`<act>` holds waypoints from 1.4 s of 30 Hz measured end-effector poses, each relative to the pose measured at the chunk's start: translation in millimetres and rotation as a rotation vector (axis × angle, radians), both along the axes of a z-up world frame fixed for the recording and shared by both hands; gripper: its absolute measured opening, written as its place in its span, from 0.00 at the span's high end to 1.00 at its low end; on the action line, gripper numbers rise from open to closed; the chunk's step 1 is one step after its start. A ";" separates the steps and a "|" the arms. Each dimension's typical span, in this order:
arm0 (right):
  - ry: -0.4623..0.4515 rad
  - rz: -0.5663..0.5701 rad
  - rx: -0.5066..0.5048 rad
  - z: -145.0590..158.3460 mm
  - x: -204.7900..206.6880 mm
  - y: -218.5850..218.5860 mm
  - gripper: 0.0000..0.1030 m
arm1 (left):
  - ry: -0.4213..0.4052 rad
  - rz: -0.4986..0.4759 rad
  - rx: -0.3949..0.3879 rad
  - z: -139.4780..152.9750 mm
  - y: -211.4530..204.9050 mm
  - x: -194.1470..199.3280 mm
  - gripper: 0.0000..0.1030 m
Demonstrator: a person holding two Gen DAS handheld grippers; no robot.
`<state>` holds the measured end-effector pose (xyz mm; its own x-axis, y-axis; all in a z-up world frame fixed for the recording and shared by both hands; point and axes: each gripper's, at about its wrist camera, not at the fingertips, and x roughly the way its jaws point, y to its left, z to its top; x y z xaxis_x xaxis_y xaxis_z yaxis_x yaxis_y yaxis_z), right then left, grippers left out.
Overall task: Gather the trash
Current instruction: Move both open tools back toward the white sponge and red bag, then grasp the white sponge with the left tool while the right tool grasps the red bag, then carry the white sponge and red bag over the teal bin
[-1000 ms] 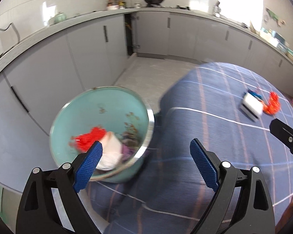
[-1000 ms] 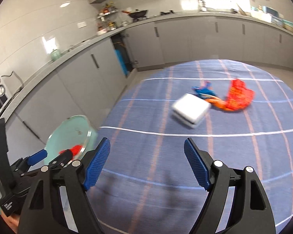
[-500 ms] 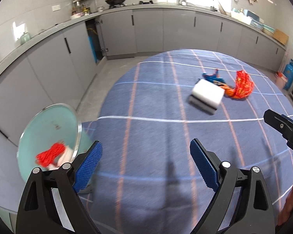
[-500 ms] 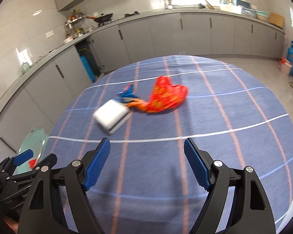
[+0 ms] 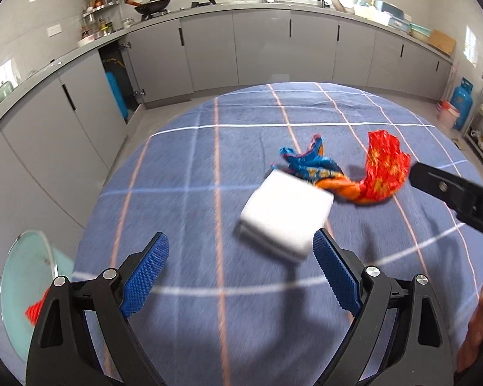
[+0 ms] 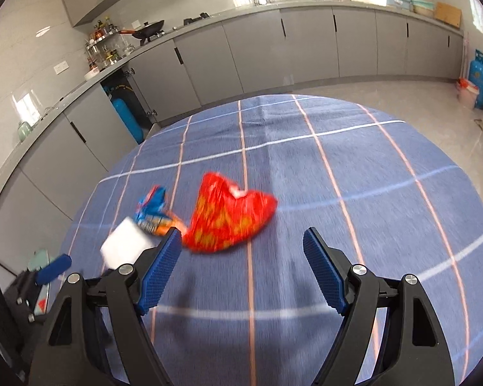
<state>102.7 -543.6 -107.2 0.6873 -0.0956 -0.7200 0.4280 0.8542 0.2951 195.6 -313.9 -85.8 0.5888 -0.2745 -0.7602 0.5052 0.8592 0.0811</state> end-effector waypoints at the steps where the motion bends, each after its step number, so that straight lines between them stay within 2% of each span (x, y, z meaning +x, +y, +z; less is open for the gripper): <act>1: 0.007 0.004 0.012 -2.8 7.5 -2.6 0.26 | 0.002 -0.001 0.001 -0.5 -3.8 2.8 0.13; 5: 0.042 0.012 0.074 -18.3 33.1 -11.8 0.27 | 0.025 -0.015 -0.026 -1.0 -18.6 11.8 0.13; 8: 0.051 0.017 0.083 -24.8 40.8 -14.0 0.43 | 0.004 -0.048 -0.008 -1.5 -30.5 10.1 0.13; 9: 0.050 0.020 0.080 -24.8 41.4 -14.0 0.53 | 0.006 -0.057 -0.009 -2.5 -32.9 9.9 0.13; 11: 0.048 0.032 0.108 -26.5 41.3 -16.2 0.59 | 0.033 -0.067 -0.027 -4.2 -36.6 10.3 0.13; 14: 0.046 0.026 0.089 -24.6 36.0 -17.4 0.65 | 0.063 -0.072 -0.037 -7.6 -41.9 10.9 0.14; 15: 0.043 0.019 0.085 -23.2 32.7 -18.1 0.66 | 0.070 -0.072 -0.040 -8.9 -42.4 10.9 0.16; 18: 0.012 -0.031 0.082 -17.1 14.3 -27.7 0.66 | 0.107 -0.073 -0.067 -13.7 -44.4 12.2 0.31; 22: -0.030 -0.096 0.087 -6.5 -10.1 -39.1 0.66 | 0.139 -0.092 -0.110 -13.9 -48.8 9.0 0.67; 31: -0.114 -0.136 0.034 21.4 -59.3 -28.8 0.67 | 0.059 -0.079 -0.107 3.7 -31.2 -15.5 0.68; 37: -0.163 -0.119 0.025 39.4 -76.8 -3.0 0.66 | -0.024 -0.046 -0.087 27.2 9.6 -36.2 0.68; 42: -0.186 -0.087 0.028 50.4 -79.9 24.7 0.66 | -0.050 -0.010 -0.092 38.0 49.1 -47.2 0.68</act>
